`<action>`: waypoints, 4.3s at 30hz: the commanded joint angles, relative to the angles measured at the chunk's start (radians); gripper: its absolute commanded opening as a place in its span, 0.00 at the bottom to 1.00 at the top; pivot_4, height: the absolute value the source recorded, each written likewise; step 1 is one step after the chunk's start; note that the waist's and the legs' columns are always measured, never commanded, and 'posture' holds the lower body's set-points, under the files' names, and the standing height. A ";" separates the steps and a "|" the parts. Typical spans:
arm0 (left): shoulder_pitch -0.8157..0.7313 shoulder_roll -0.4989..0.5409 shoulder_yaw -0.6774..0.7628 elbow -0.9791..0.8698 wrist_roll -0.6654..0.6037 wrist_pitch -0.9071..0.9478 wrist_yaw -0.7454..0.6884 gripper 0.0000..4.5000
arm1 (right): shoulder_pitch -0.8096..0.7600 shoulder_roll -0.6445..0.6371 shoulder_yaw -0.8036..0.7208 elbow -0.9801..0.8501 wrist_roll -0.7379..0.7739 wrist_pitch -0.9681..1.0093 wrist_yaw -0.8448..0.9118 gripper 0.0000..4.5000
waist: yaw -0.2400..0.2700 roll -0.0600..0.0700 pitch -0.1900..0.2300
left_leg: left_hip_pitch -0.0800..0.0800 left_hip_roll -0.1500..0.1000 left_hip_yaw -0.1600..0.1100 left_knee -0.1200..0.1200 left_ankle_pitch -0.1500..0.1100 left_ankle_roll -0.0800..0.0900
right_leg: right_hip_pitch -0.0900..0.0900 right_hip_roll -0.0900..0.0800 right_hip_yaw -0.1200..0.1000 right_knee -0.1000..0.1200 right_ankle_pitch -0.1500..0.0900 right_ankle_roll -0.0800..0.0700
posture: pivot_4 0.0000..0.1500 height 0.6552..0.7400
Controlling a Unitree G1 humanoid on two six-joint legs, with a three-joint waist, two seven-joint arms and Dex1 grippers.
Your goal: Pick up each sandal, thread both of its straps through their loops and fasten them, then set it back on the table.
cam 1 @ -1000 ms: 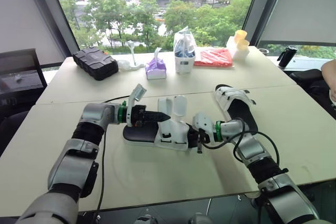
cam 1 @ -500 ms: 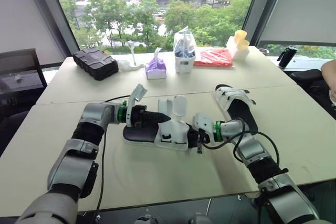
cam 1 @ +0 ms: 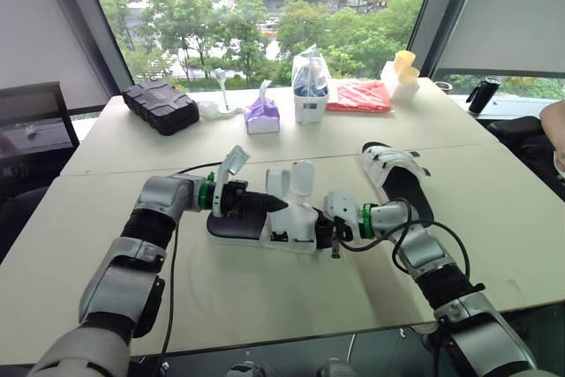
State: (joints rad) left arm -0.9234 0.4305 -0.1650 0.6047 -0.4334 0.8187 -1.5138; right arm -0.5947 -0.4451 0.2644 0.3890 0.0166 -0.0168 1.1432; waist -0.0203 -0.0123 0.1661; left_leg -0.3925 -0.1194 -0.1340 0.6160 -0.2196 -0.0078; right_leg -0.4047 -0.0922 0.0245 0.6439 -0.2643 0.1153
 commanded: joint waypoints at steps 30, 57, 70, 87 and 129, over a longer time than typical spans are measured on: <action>-0.076 -0.038 0.014 0.128 0.089 -0.192 -0.031 0.01 | 0.058 -0.011 0.073 0.004 -0.048 0.041 0.024 0.00 | 0.001 0.000 0.000 | 0.000 0.000 0.000 0.000 0.000 0.000 | 0.000 0.000 0.000 0.000 0.000 0.000 | 1.00 1.00; 0.004 0.002 -0.073 -0.009 0.168 -0.414 -0.099 0.01 | 0.047 -0.010 0.076 0.025 -0.053 0.034 0.022 0.00 | 0.001 0.000 0.000 | 0.000 0.000 0.000 0.000 0.000 0.000 | 0.000 0.001 0.000 0.000 0.000 0.000 | 1.00 1.00; 0.084 0.000 -0.098 -0.082 0.217 -0.550 -0.083 0.01 | 0.045 -0.010 0.076 0.030 -0.054 0.031 0.020 0.00 | 0.001 0.000 0.000 | 0.000 0.000 0.000 0.000 0.000 0.000 | 0.000 0.001 0.000 0.000 0.000 0.000 | 1.00 1.00; 0.184 0.078 -0.025 -0.307 0.123 -0.379 -0.029 0.96 | 0.038 -0.004 0.084 0.046 -0.060 0.019 0.018 0.00 | 0.000 0.000 0.000 | 0.001 0.001 0.000 0.000 0.000 0.000 | 0.000 0.001 0.000 0.001 0.000 0.000 | 1.00 1.00; 0.433 0.082 -0.033 -0.517 -0.003 -0.197 0.185 0.96 | 0.028 0.005 0.088 0.067 -0.073 0.000 0.006 0.00 | 0.004 0.000 -0.002 | 0.002 0.005 0.000 -0.001 0.000 -0.001 | 0.001 0.002 0.001 0.001 -0.001 -0.003 | 1.00 1.00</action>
State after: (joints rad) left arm -0.4751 0.4960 -0.2226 0.1274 -0.4181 0.6143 -1.3284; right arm -0.6051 -0.4431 0.2794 0.4055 0.0025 -0.0363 1.1350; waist -0.0168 -0.0123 0.1646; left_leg -0.3905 -0.1142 -0.1339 0.6153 -0.2198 -0.0092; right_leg -0.4036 -0.0899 0.0251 0.6447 -0.2648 0.1125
